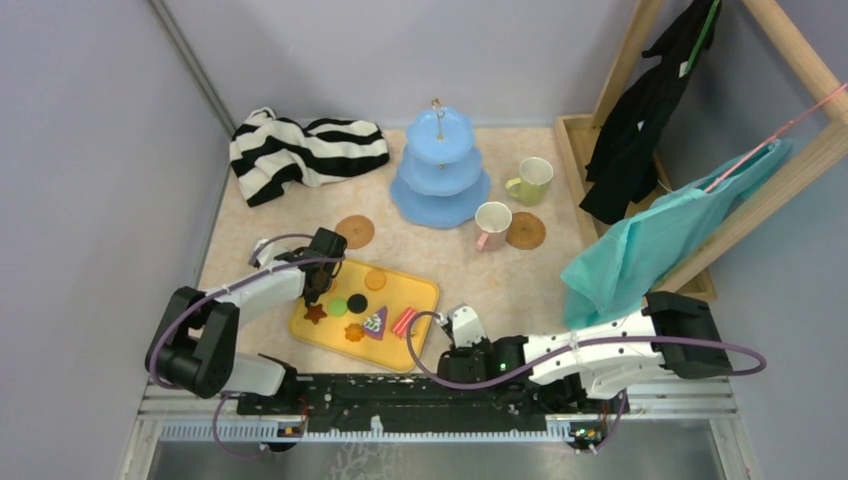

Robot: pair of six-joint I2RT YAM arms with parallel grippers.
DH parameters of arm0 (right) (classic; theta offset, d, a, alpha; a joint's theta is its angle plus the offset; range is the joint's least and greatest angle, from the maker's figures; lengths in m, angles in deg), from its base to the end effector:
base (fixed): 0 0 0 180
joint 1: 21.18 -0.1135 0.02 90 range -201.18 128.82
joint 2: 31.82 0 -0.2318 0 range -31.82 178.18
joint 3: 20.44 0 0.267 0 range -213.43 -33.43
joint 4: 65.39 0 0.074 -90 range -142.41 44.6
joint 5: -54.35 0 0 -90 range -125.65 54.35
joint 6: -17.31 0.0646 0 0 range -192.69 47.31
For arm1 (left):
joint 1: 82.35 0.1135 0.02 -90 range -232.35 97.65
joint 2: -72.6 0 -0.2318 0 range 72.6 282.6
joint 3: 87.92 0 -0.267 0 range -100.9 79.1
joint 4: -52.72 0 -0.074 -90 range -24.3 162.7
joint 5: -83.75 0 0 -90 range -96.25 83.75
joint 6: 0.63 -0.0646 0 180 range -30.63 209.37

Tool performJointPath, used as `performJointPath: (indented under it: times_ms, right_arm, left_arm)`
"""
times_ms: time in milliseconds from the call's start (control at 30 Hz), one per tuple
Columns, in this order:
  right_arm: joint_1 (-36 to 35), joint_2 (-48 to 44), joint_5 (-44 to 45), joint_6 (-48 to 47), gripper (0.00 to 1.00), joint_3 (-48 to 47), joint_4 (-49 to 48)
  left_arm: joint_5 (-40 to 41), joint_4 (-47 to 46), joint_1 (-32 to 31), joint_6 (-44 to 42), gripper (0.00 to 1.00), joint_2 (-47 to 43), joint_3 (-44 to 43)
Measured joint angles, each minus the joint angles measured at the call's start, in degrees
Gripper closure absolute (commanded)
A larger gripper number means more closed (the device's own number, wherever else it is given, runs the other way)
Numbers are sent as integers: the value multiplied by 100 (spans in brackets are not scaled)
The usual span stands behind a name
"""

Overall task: Serve the afternoon tea
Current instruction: Pick up the clamp from the center of the board.

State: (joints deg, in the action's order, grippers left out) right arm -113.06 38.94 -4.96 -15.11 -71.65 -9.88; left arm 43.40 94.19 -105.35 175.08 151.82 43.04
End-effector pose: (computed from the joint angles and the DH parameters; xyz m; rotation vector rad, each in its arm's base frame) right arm 0.0255 0.2296 0.1178 -0.6658 2.4693 0.1386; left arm 0.2438 -0.0500 0.0970 -1.3112 1.8295 0.3105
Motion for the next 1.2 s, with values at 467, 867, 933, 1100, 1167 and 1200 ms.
performJointPath:
  times_ms: [467,867,933,1100,1167,1200]
  right_arm:
    - [728,144,-461,-719,100,90,-815]
    - [1419,476,-942,-1335,100,116,-1390]
    - [1552,610,-1016,-1467,100,116,-1512]
    - [1880,953,-1200,-1766,100,-63,-1762]
    - [2044,1069,-1274,-1882,100,-164,-1834]
    - [2116,1113,-1305,-1932,100,-201,-1873]
  left_arm:
    - [-94,-26,2,4,61,63,57]
    - [-85,-76,39,-2,61,129,57]
    - [-74,-107,42,-2,61,153,57]
    - [-66,-138,52,0,61,199,57]
    - [-59,-153,68,13,61,216,57]
    - [-48,-151,68,22,61,221,57]
